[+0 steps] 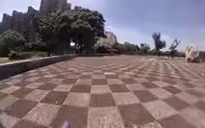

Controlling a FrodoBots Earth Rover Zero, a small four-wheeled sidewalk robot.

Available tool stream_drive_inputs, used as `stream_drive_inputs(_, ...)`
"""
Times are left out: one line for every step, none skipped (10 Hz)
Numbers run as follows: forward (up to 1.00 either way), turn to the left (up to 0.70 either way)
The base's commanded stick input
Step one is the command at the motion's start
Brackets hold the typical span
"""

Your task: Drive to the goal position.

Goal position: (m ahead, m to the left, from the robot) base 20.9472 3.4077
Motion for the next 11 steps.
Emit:
stream_drive_inputs(0.7,0.0)
stream_drive_inputs(0.7,0.0)
stream_drive_inputs(0.7,0.0)
stream_drive_inputs(0.7,0.0)
stream_drive_inputs(0.7,0.0)
stream_drive_inputs(0.7,0.0)
stream_drive_inputs(0.7,0.0)
stream_drive_inputs(0.7,0.0)
stream_drive_inputs(0.7,0.0)
stream_drive_inputs(0.7,0.0)
stream_drive_inputs(0.7,0.0)
